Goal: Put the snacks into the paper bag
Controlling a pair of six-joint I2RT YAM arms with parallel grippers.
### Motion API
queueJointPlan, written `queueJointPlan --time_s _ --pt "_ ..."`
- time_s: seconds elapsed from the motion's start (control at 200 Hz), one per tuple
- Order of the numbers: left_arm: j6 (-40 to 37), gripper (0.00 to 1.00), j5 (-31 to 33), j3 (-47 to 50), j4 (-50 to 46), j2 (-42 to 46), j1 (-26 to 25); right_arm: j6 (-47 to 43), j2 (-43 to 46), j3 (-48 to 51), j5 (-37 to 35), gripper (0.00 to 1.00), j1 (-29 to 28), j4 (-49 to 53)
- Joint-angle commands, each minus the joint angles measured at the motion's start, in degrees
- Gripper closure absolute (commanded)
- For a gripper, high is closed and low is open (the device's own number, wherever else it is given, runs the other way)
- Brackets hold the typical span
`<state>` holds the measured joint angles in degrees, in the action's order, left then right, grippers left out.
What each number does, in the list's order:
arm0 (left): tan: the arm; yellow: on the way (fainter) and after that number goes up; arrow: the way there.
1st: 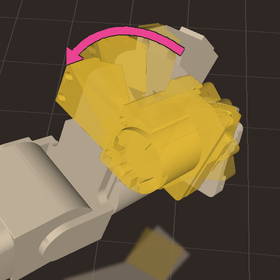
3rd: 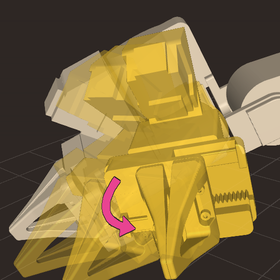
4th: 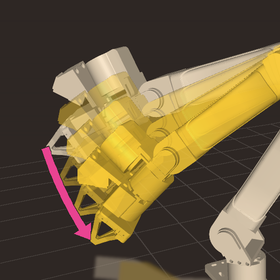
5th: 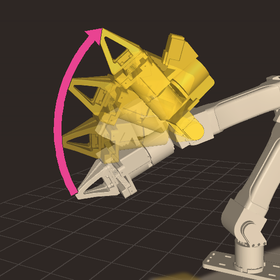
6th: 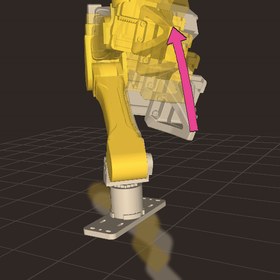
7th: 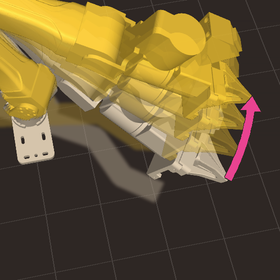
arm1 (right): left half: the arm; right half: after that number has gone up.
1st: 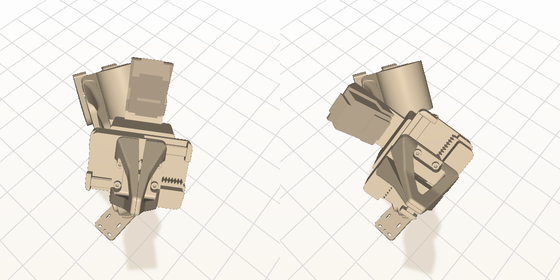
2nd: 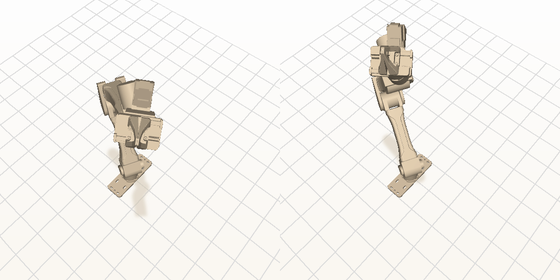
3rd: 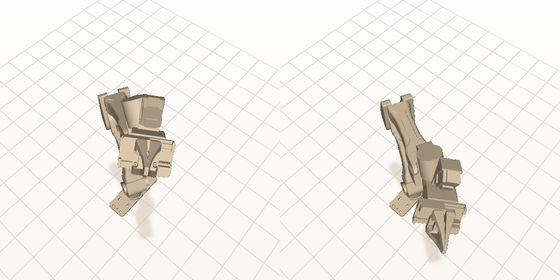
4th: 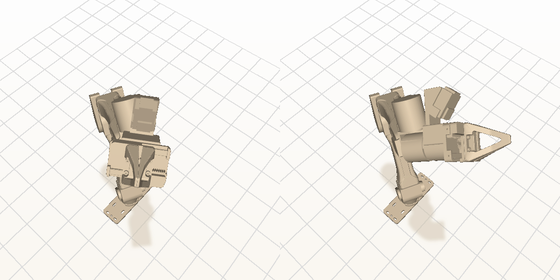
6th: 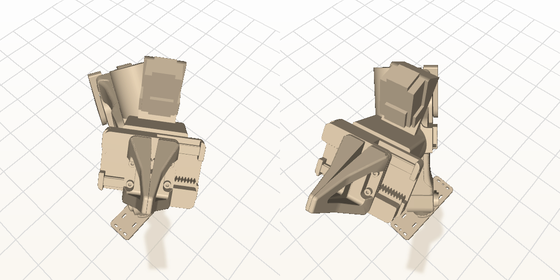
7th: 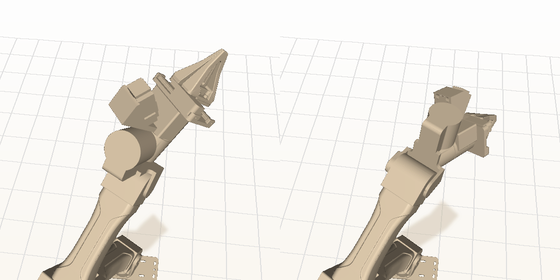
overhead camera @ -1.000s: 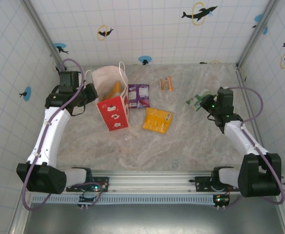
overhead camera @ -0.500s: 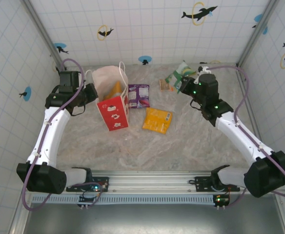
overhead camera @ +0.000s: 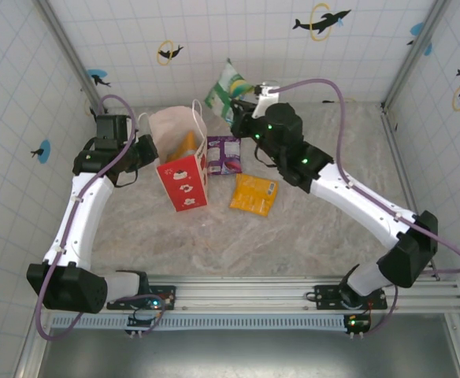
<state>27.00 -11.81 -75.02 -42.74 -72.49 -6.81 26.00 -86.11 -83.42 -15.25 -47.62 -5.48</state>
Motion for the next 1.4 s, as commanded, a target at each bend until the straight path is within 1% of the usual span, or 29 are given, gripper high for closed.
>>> queueJointPlan --time_s 0.0,0.125,0.32,0.495,0.841,1.041,1.391 --pt "-1.1 1.0 -1.1 0.0 0.3 0.0 -0.2 -7.7 -1.5 -5.2 -6.7 1.0 -4.1 -9.5" --pt "-1.0 1.0 -1.2 0.0 0.3 0.0 -0.1 -11.8 -3.5 -6.3 -10.2 1.0 -7.4 -13.7" --pt "-1.1 1.0 -1.1 0.3 0.2 0.3 -0.2 -13.9 -5.7 -6.8 -10.3 1.0 -9.9 -17.8" --pt "-1.0 1.0 -1.2 0.5 0.5 0.2 -0.2 -14.6 -9.4 -10.2 -11.0 1.0 -11.7 -13.2" --pt "-0.9 1.0 -1.4 1.2 0.9 0.2 -0.2 -14.5 -13.9 -11.6 -13.1 1.0 -12.9 -7.1" --pt "-0.7 1.0 -1.4 1.3 1.1 0.3 -0.2 -15.3 -17.2 -13.6 -13.4 1.0 -12.7 -5.8" --pt "-0.8 1.0 -1.2 1.1 1.0 0.4 -0.2 -14.8 -21.8 -17.5 -11.9 0.99 -12.0 -4.8"
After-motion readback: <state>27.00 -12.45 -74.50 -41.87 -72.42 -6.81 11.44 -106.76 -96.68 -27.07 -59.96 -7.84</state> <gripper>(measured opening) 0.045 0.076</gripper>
